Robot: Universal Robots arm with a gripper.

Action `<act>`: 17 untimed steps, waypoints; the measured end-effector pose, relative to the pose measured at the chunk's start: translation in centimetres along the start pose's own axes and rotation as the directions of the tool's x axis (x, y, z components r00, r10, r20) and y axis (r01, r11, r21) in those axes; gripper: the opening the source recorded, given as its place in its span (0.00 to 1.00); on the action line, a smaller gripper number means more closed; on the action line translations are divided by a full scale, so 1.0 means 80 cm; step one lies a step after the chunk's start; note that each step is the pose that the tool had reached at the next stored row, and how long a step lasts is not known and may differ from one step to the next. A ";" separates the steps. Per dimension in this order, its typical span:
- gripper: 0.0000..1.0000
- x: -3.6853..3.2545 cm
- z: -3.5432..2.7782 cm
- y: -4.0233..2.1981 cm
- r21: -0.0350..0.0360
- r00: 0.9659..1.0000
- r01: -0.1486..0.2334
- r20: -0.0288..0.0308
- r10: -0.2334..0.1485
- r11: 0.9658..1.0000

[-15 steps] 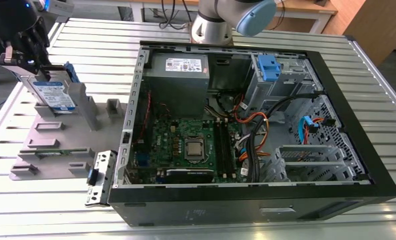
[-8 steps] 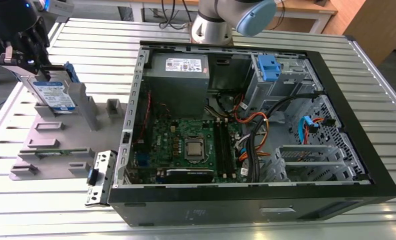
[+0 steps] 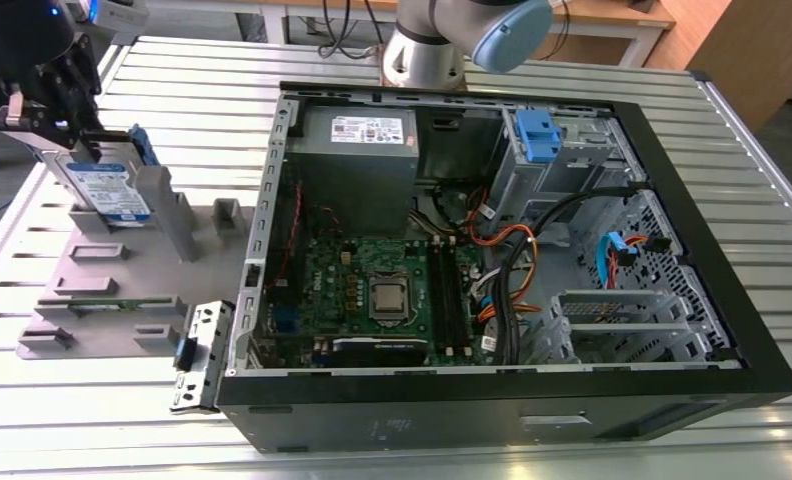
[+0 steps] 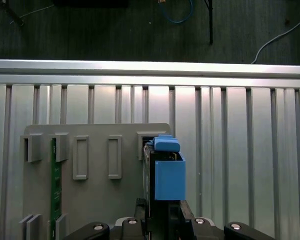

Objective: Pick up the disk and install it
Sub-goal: 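Pick up the disk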

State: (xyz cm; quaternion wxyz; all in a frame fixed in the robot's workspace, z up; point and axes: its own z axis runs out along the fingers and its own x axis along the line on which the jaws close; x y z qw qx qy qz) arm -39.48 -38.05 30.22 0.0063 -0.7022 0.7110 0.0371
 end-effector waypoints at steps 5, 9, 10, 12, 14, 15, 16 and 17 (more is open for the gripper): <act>0.35 0.0002 0.0001 0.0000 0.001 1.000 -0.016 0.001 0.016 1.000; 0.35 0.0003 0.0001 0.0000 0.001 1.000 -0.016 0.001 0.016 1.000; 0.35 0.0002 0.0001 0.0000 0.001 1.000 -0.016 0.001 0.016 1.000; 0.35 0.0002 0.0001 0.0000 0.001 1.000 -0.017 0.001 0.017 1.000; 0.35 0.0002 0.0001 0.0000 0.001 1.000 -0.017 0.001 0.017 1.000; 0.35 0.0002 0.0001 0.0000 0.001 1.000 -0.016 0.001 0.016 1.000; 0.35 0.0002 0.0001 0.0000 0.001 1.000 -0.011 0.001 0.011 1.000; 0.35 0.0002 0.0001 0.0000 0.000 1.000 -0.003 0.000 0.003 1.000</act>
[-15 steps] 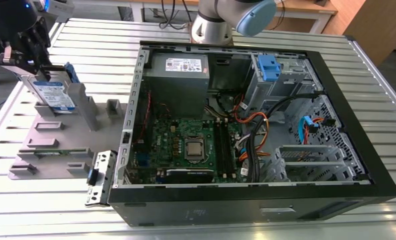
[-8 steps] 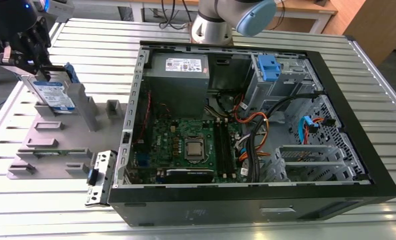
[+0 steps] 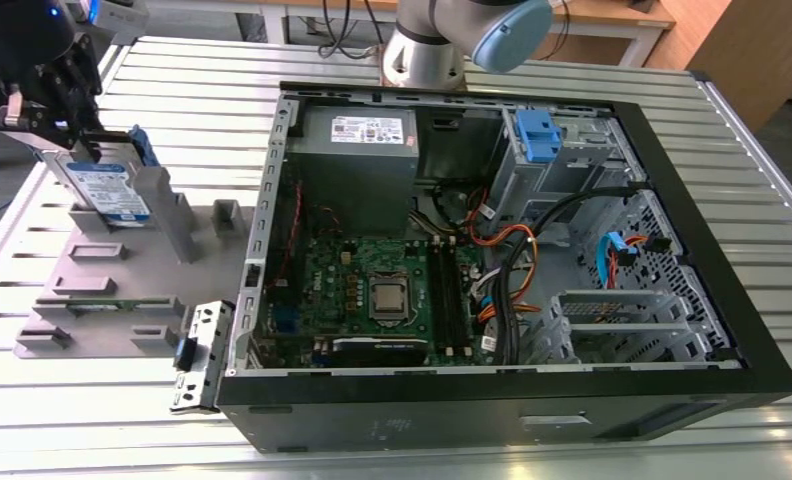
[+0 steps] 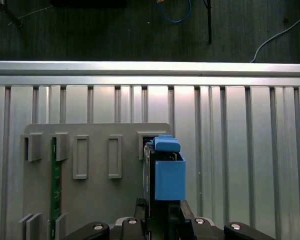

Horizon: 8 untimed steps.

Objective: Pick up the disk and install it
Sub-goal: 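Pick up the disk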

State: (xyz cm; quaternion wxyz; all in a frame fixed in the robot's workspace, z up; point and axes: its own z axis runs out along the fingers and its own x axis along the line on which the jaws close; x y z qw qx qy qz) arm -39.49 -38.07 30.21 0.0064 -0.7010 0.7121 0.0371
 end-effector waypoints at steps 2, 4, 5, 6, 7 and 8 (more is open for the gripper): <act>0.35 0.0000 0.0000 0.0000 0.000 1.000 0.008 0.000 -0.008 1.000; 0.35 0.0000 0.0000 0.0000 -0.001 1.000 0.017 -0.001 -0.017 1.000; 0.35 0.0000 0.0000 0.0000 -0.001 1.000 0.017 -0.001 -0.017 1.000; 0.35 0.0000 0.0000 0.0000 -0.001 1.000 0.017 -0.001 -0.017 1.000; 0.35 0.0000 0.0000 0.0000 -0.001 1.000 0.017 -0.001 -0.017 1.000; 0.35 0.0000 0.0000 0.0000 -0.001 1.000 0.017 -0.001 -0.017 1.000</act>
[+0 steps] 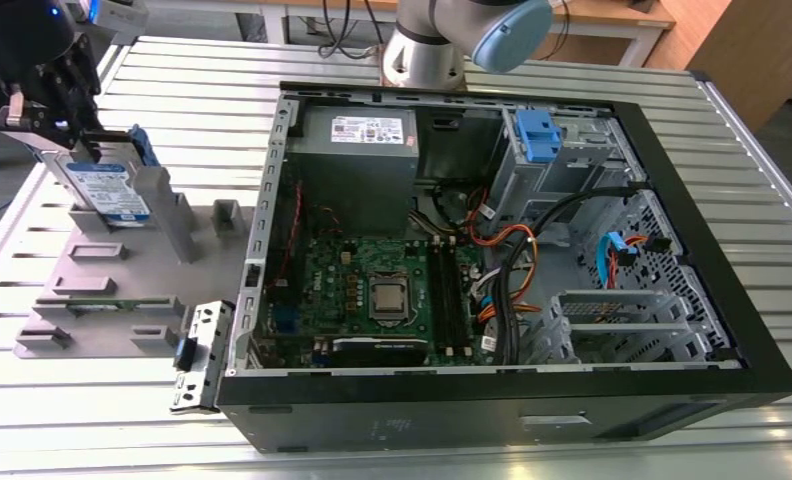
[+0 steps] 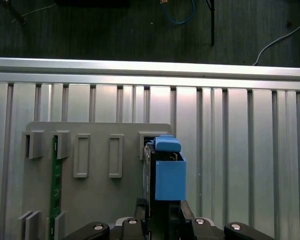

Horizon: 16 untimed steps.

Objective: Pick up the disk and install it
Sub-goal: 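Pick up the disk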

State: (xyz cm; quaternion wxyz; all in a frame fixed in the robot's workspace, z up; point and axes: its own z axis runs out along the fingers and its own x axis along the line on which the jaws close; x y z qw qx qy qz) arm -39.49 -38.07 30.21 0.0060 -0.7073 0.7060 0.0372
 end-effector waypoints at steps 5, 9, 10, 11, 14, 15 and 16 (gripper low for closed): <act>0.35 0.0000 0.0000 0.0000 0.000 1.000 0.000 0.000 0.000 1.000; 0.35 0.0000 0.0000 0.0000 0.000 1.000 0.000 0.000 0.000 1.000; 0.35 0.0000 -0.0005 0.0000 0.000 1.000 0.000 0.000 0.000 1.000; 0.35 -0.0001 -0.0019 0.0000 0.000 1.000 0.000 0.000 0.000 1.000; 0.35 -0.0006 -0.0090 0.0004 0.000 1.000 0.000 0.000 0.000 1.000; 0.35 -0.0007 -0.0117 0.0005 0.000 1.000 0.000 0.000 0.000 1.000; 0.35 -0.0009 -0.0146 0.0006 0.000 1.000 0.000 0.000 0.000 1.000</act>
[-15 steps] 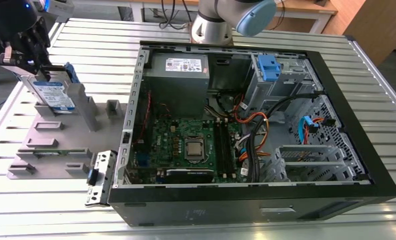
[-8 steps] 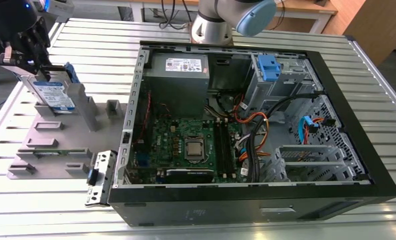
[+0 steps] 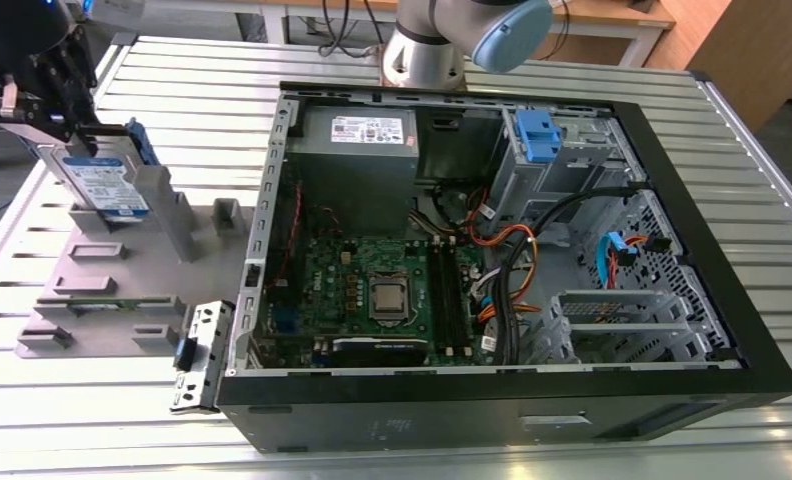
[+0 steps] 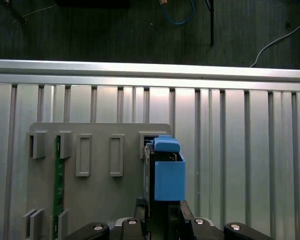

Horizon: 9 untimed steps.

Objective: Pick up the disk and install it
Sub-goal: 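Pick up the disk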

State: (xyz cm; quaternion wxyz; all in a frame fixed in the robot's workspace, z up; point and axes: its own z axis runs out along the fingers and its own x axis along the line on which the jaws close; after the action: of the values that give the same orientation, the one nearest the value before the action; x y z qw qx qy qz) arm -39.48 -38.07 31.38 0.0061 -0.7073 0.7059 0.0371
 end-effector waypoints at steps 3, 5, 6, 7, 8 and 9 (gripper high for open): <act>0.35 -0.0006 -0.0100 0.0005 0.000 1.000 0.000 0.000 0.000 1.000; 0.35 -0.0010 -0.0165 0.0007 0.000 1.000 0.000 0.000 0.000 1.000; 0.35 -0.0011 -0.0189 0.0008 0.000 1.000 0.000 0.000 0.000 1.000; 0.35 -0.0012 -0.0202 0.0009 0.000 1.000 0.000 0.000 0.000 1.000; 0.35 -0.0012 -0.0204 0.0009 0.000 1.000 0.000 0.000 0.000 1.000; 0.35 -0.0013 -0.0206 0.0009 0.000 1.000 0.000 0.000 0.000 1.000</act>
State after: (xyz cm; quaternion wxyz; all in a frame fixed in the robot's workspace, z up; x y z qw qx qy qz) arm -39.48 -38.07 33.04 0.0060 -0.7073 0.7059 0.0372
